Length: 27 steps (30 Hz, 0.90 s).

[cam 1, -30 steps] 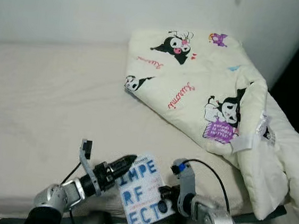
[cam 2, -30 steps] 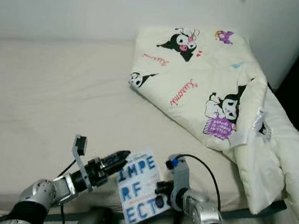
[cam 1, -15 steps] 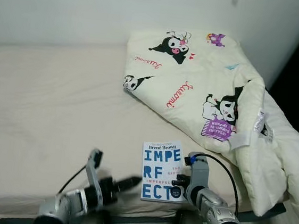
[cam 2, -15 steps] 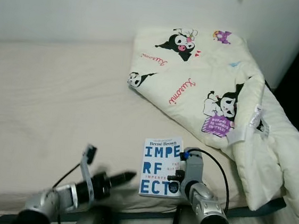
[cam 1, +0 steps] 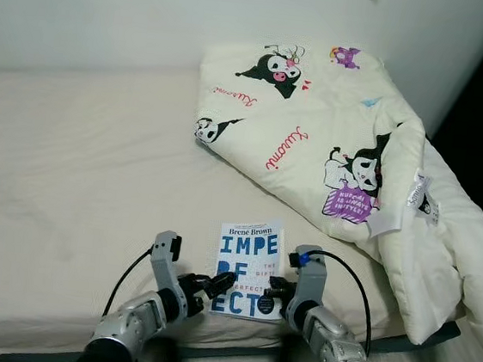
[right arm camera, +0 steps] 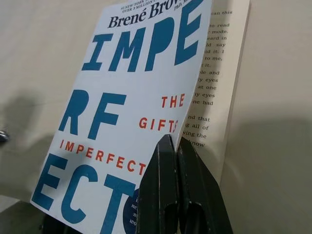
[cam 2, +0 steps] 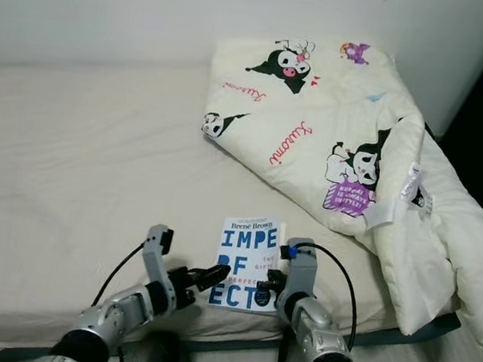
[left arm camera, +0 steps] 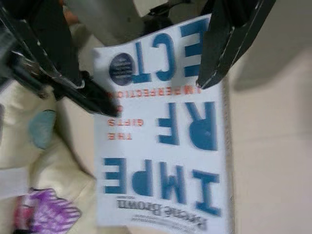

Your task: Clean up the room

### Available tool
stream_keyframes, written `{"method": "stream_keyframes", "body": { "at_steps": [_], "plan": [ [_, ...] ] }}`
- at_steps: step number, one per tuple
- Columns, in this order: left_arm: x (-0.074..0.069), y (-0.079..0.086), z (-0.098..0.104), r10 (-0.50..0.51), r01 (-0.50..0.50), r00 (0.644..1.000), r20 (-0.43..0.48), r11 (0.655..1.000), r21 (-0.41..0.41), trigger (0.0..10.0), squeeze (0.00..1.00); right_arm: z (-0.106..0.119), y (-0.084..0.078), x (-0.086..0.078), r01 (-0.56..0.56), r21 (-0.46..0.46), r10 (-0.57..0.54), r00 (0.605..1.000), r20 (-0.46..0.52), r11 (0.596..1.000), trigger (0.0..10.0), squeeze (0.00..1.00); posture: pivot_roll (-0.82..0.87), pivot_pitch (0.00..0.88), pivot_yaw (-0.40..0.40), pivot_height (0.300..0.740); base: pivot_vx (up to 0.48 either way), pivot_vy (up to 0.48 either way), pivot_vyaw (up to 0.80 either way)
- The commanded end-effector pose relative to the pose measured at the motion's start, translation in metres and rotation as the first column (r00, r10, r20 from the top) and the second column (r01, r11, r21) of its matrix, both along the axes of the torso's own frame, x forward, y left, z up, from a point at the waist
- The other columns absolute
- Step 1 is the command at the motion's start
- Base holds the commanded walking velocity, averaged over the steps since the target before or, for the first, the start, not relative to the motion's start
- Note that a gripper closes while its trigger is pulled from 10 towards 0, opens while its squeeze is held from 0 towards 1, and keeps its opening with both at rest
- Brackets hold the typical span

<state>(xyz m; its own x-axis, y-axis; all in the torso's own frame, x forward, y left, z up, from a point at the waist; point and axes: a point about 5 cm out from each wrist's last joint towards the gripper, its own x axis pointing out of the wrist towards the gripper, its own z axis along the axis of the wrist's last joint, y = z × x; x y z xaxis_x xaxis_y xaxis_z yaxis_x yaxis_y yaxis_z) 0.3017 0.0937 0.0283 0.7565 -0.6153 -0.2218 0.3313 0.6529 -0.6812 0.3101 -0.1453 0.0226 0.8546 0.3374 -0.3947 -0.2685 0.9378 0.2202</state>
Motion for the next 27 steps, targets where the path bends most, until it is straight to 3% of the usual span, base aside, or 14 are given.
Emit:
{"method": "stream_keyframes", "body": {
  "at_steps": [1,4,6,8,13,17,21,25,27],
  "plan": [
    [-0.009,-0.003,-0.015,0.035,-0.034,0.996,-0.082,0.999,0.006,10.0,0.00,-0.007,0.008,-0.009,-0.025,0.049,0.026,1.000,-0.017,0.998,10.0,0.00,-0.06,0.320,0.091,0.598,0.000,0.000,0.00],
    [-0.011,-0.006,-0.019,0.050,-0.049,0.993,-0.103,0.999,0.007,10.0,0.00,-0.005,0.011,-0.011,-0.044,0.077,0.044,0.999,0.003,0.996,10.0,0.00,-0.07,0.328,0.091,0.598,0.000,0.000,0.00],
    [-0.007,0.002,-0.019,0.128,-0.130,0.984,-0.125,0.992,-0.006,10.0,0.00,-0.002,0.017,-0.017,-0.070,0.106,0.070,0.998,0.006,0.992,10.0,0.00,-0.09,0.377,0.087,0.598,0.000,0.000,0.00],
    [-0.006,0.003,-0.019,0.142,-0.145,0.982,-0.127,0.989,-0.012,10.0,0.00,-0.002,0.018,-0.019,-0.071,0.112,0.071,0.997,0.009,0.991,10.0,0.00,-0.10,0.384,0.086,0.598,0.000,0.000,0.00],
    [0.014,0.022,-0.003,0.251,-0.259,0.962,-0.107,0.964,-0.063,10.0,0.00,0.009,0.019,-0.028,-0.087,0.201,0.071,0.994,0.086,0.976,10.0,0.00,-0.11,0.439,0.082,0.578,0.000,0.000,0.00],
    [0.023,0.028,0.007,0.266,-0.271,0.961,-0.075,0.960,-0.066,10.0,0.00,0.017,0.021,-0.035,-0.109,0.237,0.082,0.990,0.118,0.966,10.0,0.00,-0.12,0.455,0.082,0.563,0.000,0.000,0.00],
    [0.025,0.029,0.009,0.264,-0.268,0.962,-0.071,0.961,-0.062,10.0,0.00,0.018,0.022,-0.037,-0.112,0.239,0.084,0.989,0.121,0.964,10.0,0.00,-0.12,0.462,0.081,0.558,0.000,0.000,0.00],
    [0.021,0.025,0.004,0.197,-0.205,0.975,-0.105,0.976,-0.071,10.0,0.00,0.021,0.021,-0.042,-0.112,0.239,0.086,0.989,0.119,0.965,10.0,0.00,-0.13,0.478,0.079,0.548,0.000,0.000,0.00],
    [0.005,0.012,-0.009,0.046,-0.064,0.985,-0.169,0.993,-0.104,10.0,0.00,0.022,0.018,-0.045,-0.101,0.237,0.076,0.991,0.113,0.966,10.0,0.00,-0.13,0.485,0.080,0.538,0.000,0.000,0.00]
  ]
}}
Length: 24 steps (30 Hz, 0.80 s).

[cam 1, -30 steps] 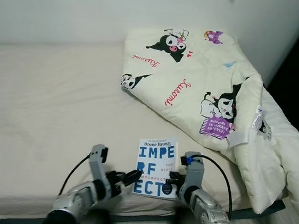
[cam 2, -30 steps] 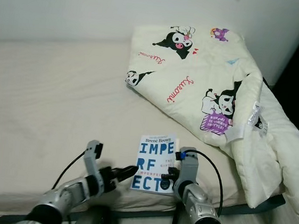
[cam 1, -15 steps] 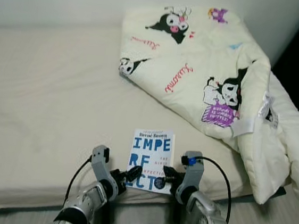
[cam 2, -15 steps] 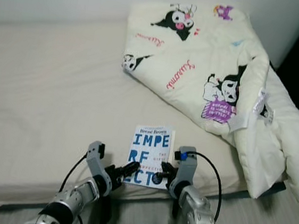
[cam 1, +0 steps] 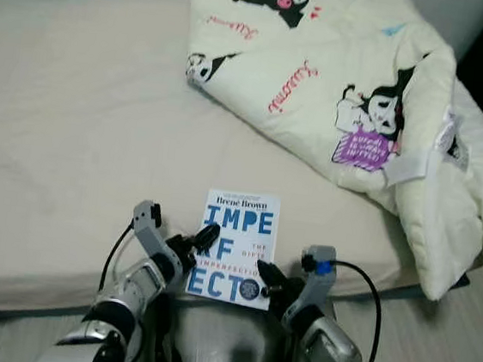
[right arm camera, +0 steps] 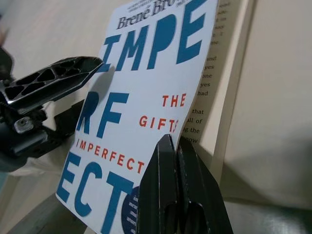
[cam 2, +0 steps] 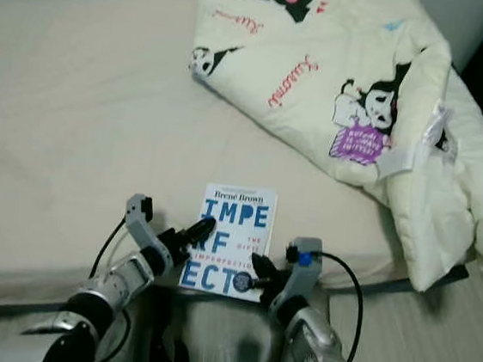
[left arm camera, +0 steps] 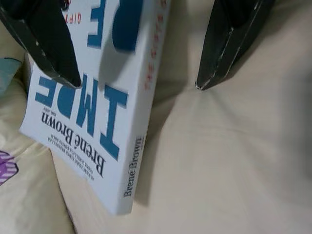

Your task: Clean up the room

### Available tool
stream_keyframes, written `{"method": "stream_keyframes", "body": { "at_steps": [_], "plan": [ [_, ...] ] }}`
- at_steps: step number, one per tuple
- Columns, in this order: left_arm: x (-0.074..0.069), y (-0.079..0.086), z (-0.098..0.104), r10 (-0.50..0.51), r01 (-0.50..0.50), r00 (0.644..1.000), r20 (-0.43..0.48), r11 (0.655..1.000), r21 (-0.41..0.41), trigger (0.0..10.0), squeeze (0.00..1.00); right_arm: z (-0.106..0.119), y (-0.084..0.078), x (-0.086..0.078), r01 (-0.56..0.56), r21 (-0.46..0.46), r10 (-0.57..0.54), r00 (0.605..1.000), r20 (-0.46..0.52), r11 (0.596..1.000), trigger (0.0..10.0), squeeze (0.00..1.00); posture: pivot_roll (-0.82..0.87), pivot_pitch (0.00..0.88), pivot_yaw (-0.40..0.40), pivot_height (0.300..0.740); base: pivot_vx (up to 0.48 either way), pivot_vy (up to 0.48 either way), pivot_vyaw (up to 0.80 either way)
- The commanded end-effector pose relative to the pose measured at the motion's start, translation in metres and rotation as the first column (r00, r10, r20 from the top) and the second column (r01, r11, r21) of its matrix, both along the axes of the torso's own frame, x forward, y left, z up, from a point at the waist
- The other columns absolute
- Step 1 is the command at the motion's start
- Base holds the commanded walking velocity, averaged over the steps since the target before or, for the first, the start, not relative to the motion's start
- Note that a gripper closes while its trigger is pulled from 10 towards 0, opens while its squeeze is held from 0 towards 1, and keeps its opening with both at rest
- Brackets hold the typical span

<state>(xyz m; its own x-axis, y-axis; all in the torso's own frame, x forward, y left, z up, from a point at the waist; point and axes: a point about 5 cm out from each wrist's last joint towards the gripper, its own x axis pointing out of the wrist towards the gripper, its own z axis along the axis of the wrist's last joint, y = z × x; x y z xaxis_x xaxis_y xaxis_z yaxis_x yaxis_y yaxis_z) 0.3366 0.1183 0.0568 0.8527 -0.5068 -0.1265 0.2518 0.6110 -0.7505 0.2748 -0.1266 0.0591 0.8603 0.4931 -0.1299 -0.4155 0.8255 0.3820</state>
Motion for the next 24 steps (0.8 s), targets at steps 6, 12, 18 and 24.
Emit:
{"method": "stream_keyframes", "body": {
  "at_steps": [6,12,18,24],
  "plan": [
    [-0.062,-0.037,-0.057,-0.341,0.329,0.911,-0.233,0.940,-0.088,0.0,0.00,-0.008,-0.006,-0.010,0.043,0.008,-0.042,0.997,-0.061,0.999,10.0,0.00,-0.13,0.485,0.084,0.528,0.000,0.000,0.00],
    [-0.065,-0.050,-0.053,-0.426,0.402,0.885,-0.190,0.903,-0.152,0.0,0.00,-0.007,-0.009,-0.008,0.056,0.007,-0.056,0.996,-0.069,0.998,10.0,0.00,-0.12,0.465,0.084,0.528,0.000,0.000,0.00],
    [-0.052,-0.043,-0.045,-0.355,0.338,0.919,-0.171,0.933,-0.125,0.0,0.00,-0.004,-0.013,0.000,0.075,-0.010,-0.076,0.995,-0.063,0.997,10.0,0.00,-0.12,0.429,0.085,0.528,0.000,0.000,0.00],
    [-0.038,-0.030,-0.034,-0.292,0.277,0.949,-0.121,0.953,-0.126,0.0,0.00,0.004,-0.015,0.009,0.093,-0.005,-0.093,0.995,-0.027,0.996,10.0,0.00,-0.11,0.394,0.084,0.528,0.000,0.000,0.00]
  ]
}}
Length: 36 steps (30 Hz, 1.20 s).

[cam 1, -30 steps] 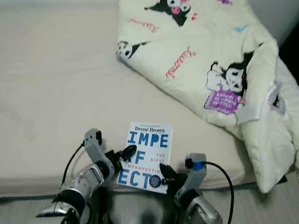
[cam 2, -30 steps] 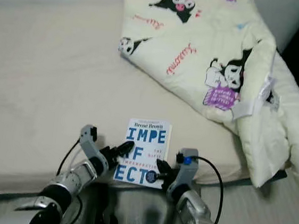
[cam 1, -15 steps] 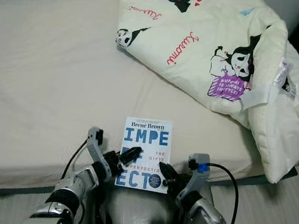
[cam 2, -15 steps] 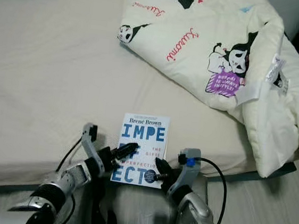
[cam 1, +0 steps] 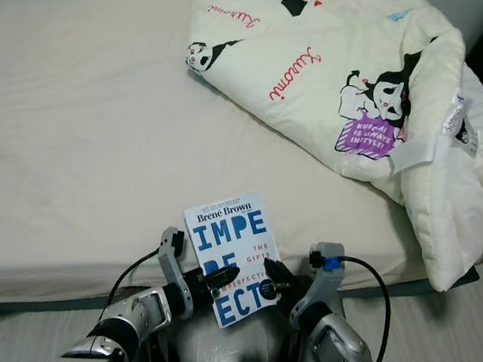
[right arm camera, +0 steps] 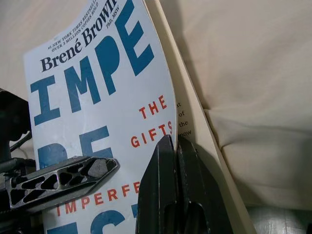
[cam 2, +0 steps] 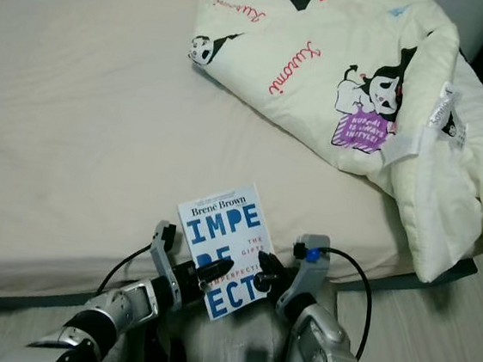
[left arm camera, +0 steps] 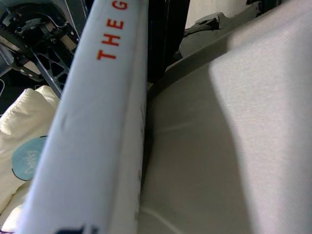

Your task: Clean up the room

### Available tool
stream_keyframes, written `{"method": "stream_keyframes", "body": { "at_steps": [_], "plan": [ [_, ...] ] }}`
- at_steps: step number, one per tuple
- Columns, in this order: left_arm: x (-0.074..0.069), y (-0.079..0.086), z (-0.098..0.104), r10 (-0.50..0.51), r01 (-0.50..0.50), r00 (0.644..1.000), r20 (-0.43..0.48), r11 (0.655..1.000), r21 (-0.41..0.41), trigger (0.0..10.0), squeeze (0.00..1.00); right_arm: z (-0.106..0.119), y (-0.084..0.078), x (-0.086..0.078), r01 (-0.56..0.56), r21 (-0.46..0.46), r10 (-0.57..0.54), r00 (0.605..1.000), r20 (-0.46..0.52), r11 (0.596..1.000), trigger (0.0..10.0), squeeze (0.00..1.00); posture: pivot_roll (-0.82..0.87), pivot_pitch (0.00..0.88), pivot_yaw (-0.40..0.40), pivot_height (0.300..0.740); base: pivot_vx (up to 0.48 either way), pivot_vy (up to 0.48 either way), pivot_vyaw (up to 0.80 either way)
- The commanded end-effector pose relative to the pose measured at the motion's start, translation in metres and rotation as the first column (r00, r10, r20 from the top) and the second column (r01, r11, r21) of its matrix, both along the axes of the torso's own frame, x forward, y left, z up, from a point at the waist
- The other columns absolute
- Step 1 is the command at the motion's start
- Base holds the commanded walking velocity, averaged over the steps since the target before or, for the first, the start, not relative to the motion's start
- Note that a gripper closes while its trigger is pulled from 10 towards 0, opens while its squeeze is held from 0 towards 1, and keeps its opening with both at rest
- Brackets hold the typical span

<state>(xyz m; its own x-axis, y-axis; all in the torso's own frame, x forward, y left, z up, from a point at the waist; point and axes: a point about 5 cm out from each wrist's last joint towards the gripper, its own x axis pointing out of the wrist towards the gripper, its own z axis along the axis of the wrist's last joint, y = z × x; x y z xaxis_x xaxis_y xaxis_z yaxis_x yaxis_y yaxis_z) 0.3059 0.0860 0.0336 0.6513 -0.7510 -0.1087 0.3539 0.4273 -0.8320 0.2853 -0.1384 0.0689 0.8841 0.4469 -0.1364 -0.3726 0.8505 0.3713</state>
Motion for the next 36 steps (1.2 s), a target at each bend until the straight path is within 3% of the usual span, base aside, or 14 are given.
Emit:
{"method": "stream_keyframes", "body": {
  "at_steps": [1,3,4,5,13,15,20,21,23,25,26,27,30,36],
  "plan": [
    [0.000,0.010,-0.004,0.058,-0.058,0.997,-0.045,0.998,0.000,0.0,0.00,-0.001,-0.005,0.003,0.063,0.043,-0.062,0.998,-0.013,0.997,10.0,0.00,-0.10,0.370,0.081,0.528,0.000,0.000,0.00],
    [0.004,0.015,0.000,0.089,-0.090,0.996,-0.030,0.996,-0.014,0.0,0.00,0.002,-0.005,0.006,0.077,0.067,-0.077,0.997,-0.006,0.995,10.0,0.00,-0.10,0.370,0.081,0.528,0.000,0.000,0.00],
    [0.013,0.025,0.009,0.150,-0.150,0.989,-0.007,0.988,-0.035,0.0,0.00,0.007,-0.007,0.009,0.096,0.123,-0.098,0.995,0.016,0.988,10.0,0.31,-0.10,0.339,0.076,0.528,0.000,0.000,0.00],
    [0.023,0.037,0.021,0.219,-0.216,0.975,0.029,0.974,-0.068,0.0,0.00,0.013,-0.008,0.013,0.107,0.187,-0.116,0.992,0.038,0.976,10.0,1.00,-0.09,0.319,0.072,0.528,0.000,0.000,0.00],
    [0.058,0.092,0.088,0.476,-0.417,0.860,0.187,0.864,-0.281,0.0,0.00,0.020,-0.019,0.030,0.208,0.263,-0.226,0.973,0.043,0.942,10.0,1.00,-0.08,0.243,0.063,0.528,0.000,0.000,0.00],
    [0.065,0.109,0.114,0.545,-0.445,0.806,0.232,0.815,-0.371,0.0,0.00,0.022,-0.025,0.033,0.249,0.295,-0.271,0.962,0.037,0.922,10.0,1.00,-0.08,0.230,0.061,0.528,0.000,0.000,0.00],
    [0.069,0.115,0.134,0.578,-0.440,0.774,0.258,0.784,-0.437,0.0,0.00,0.029,-0.028,0.037,0.247,0.382,-0.284,0.958,0.042,0.891,10.0,1.00,-0.07,0.214,0.055,0.528,0.000,0.000,0.00],
    [0.071,0.108,0.147,0.571,-0.400,0.767,0.292,0.782,-0.477,0.0,0.00,0.043,-0.026,0.040,0.186,0.518,-0.260,0.963,0.074,0.835,10.0,1.00,-0.06,0.202,0.053,0.528,0.000,0.000,0.00],
    [0.071,0.108,0.147,0.571,-0.400,0.767,0.292,0.782,-0.477,0.0,0.00,0.043,-0.026,0.040,0.186,0.518,-0.260,0.963,0.074,0.835,10.0,1.00,-0.06,0.202,0.053,0.528,0.000,0.000,0.00],
    [0.070,0.084,0.161,0.546,-0.320,0.771,0.327,0.777,-0.543,0.0,0.00,0.084,-0.016,0.040,-0.083,0.767,-0.149,0.962,0.228,0.637,10.0,1.00,-0.05,0.189,0.050,0.528,0.000,0.000,0.00],
    [0.070,0.084,0.161,0.546,-0.320,0.771,0.327,0.777,-0.543,0.0,0.00,0.084,-0.016,0.040,-0.083,0.767,-0.149,0.962,0.228,0.637,10.0,1.00,-0.05,0.189,0.050,0.528,0.000,0.000,0.00],
    [0.068,0.069,0.159,0.529,-0.297,0.785,0.322,0.778,-0.553,0.0,0.00,0.102,-0.008,0.037,-0.218,0.790,-0.084,0.943,0.321,0.573,10.0,0.05,-0.06,0.182,0.049,0.528,0.000,0.000,0.00],
    [0.062,0.043,0.153,0.497,-0.261,0.810,0.310,0.780,-0.569,0.0,0.00,0.120,0.009,0.032,-0.369,0.758,0.021,0.905,0.426,0.538,10.0,0.00,-0.06,0.174,0.045,0.528,0.000,0.000,0.00],
    [0.051,0.007,0.171,0.407,-0.124,0.843,0.351,0.782,-0.610,0.0,0.00,0.115,0.026,0.036,-0.394,0.731,0.111,0.908,0.404,0.557,10.0,0.00,-0.05,0.152,0.030,0.528,0.000,0.000,0.00]
  ]
}}
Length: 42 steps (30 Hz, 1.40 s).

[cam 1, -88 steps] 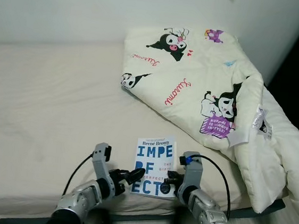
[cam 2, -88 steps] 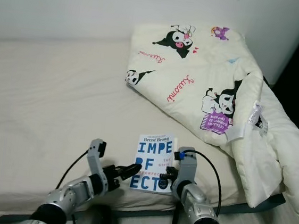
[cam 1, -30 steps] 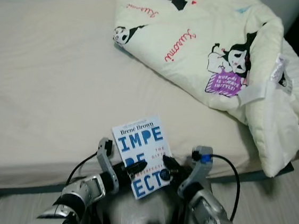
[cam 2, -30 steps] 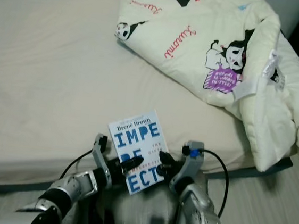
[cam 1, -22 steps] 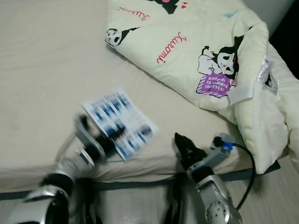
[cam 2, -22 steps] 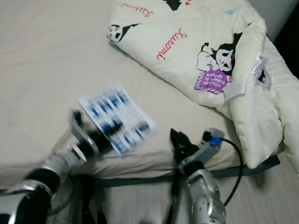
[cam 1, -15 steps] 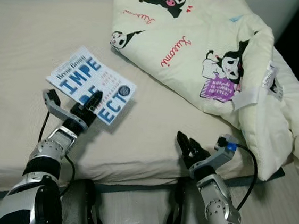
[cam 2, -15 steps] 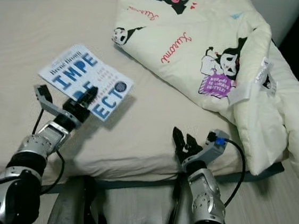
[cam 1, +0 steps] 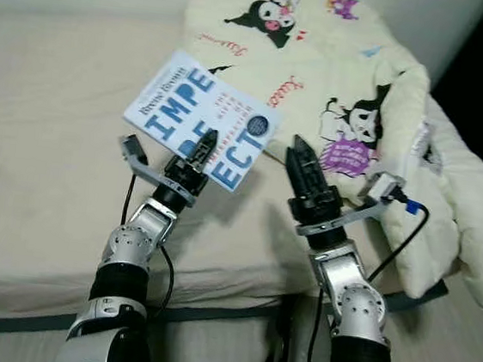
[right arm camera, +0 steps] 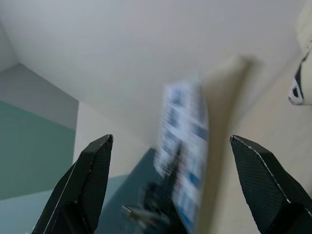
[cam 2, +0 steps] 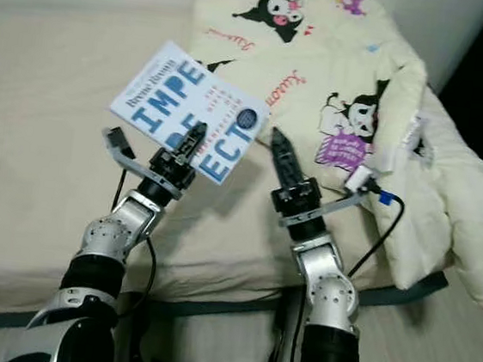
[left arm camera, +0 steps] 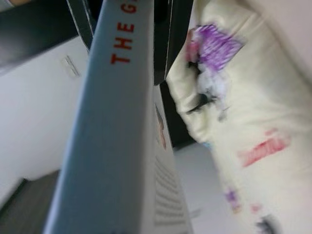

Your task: Clean up the room

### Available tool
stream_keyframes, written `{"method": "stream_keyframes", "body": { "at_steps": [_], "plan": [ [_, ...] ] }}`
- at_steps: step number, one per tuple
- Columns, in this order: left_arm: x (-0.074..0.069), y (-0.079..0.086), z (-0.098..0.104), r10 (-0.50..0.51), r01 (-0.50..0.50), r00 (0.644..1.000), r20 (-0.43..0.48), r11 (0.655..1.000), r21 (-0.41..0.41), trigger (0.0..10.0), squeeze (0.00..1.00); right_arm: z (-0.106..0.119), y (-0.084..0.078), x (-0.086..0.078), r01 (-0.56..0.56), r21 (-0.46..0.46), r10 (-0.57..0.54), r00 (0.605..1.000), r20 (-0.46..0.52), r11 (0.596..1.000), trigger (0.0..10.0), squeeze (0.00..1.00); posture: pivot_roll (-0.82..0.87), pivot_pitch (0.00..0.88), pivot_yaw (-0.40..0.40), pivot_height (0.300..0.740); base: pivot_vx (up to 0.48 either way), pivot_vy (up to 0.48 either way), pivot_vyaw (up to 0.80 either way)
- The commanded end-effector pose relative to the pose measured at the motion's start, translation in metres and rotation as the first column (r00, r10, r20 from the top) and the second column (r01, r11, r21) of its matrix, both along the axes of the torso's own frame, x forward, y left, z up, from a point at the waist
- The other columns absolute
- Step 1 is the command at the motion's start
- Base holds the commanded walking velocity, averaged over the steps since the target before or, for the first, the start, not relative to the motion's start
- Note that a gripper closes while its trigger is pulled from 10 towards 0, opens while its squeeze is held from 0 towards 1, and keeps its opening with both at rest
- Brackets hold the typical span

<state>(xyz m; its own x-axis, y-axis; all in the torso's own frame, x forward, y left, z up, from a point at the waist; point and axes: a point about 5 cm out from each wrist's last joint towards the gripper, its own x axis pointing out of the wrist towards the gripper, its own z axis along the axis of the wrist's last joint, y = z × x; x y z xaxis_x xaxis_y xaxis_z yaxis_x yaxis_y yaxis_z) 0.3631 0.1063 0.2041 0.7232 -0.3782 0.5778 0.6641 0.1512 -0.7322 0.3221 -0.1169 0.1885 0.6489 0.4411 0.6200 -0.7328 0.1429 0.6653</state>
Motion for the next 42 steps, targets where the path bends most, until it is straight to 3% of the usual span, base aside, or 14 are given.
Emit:
{"method": "stream_keyframes", "body": {
  "at_steps": [1,5,14,15,37,42],
  "plan": [
    [-0.009,-0.018,0.002,-0.064,0.065,0.998,0.030,0.997,-0.051,0.0,0.00,-0.004,0.006,0.000,-0.036,-0.017,0.035,0.999,-0.015,0.999,10.0,0.00,-0.05,0.147,0.029,0.528,0.000,0.000,0.00],
    [-0.014,-0.026,0.004,-0.100,0.102,0.994,0.040,0.993,-0.054,0.0,0.00,-0.002,0.011,0.006,-0.051,-0.045,0.050,0.998,-0.037,0.998,10.0,0.00,-0.06,0.137,0.028,0.528,0.000,0.000,0.00],
    [-0.018,-0.024,0.010,-0.101,0.106,0.992,0.069,0.992,-0.070,0.0,0.00,-0.004,0.007,0.008,-0.034,-0.055,0.030,0.998,-0.064,0.998,10.0,0.00,-0.05,0.128,0.021,0.528,0.000,0.000,0.00],
    [-0.019,-0.024,0.009,-0.106,0.110,0.992,0.066,0.992,-0.066,0.0,0.00,-0.002,0.007,0.009,-0.033,-0.055,0.030,0.998,-0.054,0.998,0.0,0.00,-0.06,0.128,0.022,0.528,0.000,0.000,0.00],
    [-0.033,-0.035,-0.004,-0.219,0.222,0.974,0.061,0.974,-0.043,0.0,0.00,-0.002,0.005,0.012,-0.024,-0.083,0.020,0.999,-0.044,0.996,0.0,0.00,-0.06,0.118,0.017,0.528,0.000,0.000,0.00],
    [-0.039,-0.043,-0.011,-0.269,0.268,0.962,0.051,0.963,0.027,0.0,0.00,-0.005,0.007,0.012,-0.023,-0.093,0.018,0.999,-0.051,0.995,0.0,0.00,-0.06,0.118,0.017,0.528,0.000,0.000,0.00]
  ]
}}
